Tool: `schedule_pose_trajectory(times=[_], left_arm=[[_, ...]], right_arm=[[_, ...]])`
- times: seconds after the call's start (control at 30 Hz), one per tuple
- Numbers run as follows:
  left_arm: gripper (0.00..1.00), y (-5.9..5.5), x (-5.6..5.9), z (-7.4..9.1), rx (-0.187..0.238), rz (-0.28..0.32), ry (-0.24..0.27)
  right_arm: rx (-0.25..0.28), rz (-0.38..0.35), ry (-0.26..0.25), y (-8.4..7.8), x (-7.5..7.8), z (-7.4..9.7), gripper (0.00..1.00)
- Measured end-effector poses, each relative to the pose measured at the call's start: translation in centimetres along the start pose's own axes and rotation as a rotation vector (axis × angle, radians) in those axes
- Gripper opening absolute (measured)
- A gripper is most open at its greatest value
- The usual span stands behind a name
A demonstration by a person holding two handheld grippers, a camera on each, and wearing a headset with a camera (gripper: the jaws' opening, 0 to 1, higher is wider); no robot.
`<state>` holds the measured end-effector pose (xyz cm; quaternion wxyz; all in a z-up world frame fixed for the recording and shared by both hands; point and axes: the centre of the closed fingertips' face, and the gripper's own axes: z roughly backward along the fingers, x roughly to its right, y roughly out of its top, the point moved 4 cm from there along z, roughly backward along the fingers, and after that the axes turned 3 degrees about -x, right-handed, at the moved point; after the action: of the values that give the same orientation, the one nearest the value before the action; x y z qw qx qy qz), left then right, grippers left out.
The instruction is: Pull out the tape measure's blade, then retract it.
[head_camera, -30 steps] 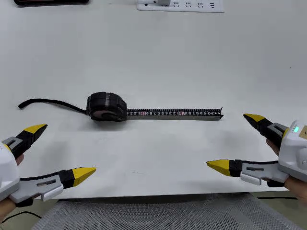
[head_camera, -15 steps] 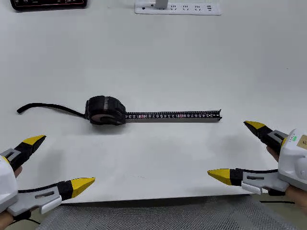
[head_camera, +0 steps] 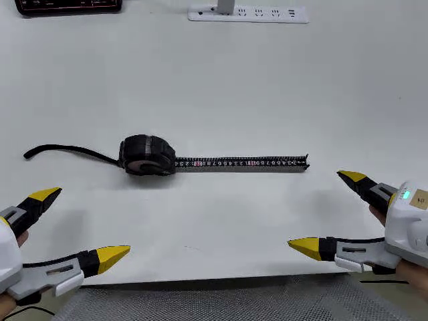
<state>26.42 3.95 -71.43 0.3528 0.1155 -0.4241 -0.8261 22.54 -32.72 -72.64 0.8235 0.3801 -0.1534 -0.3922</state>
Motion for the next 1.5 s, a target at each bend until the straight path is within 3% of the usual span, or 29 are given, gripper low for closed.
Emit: schedule_pose_trajectory(times=[0.7, 1.23, 1.5], left_arm=[[0.88, 0.4, 0.0, -0.1, 0.001, -0.006, 0.014], [0.88, 2.7, 0.5, -1.9, 0.030, 0.023, 0.057], [0.87, 3.3, 1.0, -3.2, 0.017, 0.035, 0.041]], right_arm=[[-0.003, 0.006, -0.004, 0.0, -0.1, -0.1, 0.95], [0.023, 0.006, -0.019, 0.8, 0.2, 0.1, 0.94], [0.023, 0.003, -0.022, 0.7, 0.3, 0.1, 0.94]])
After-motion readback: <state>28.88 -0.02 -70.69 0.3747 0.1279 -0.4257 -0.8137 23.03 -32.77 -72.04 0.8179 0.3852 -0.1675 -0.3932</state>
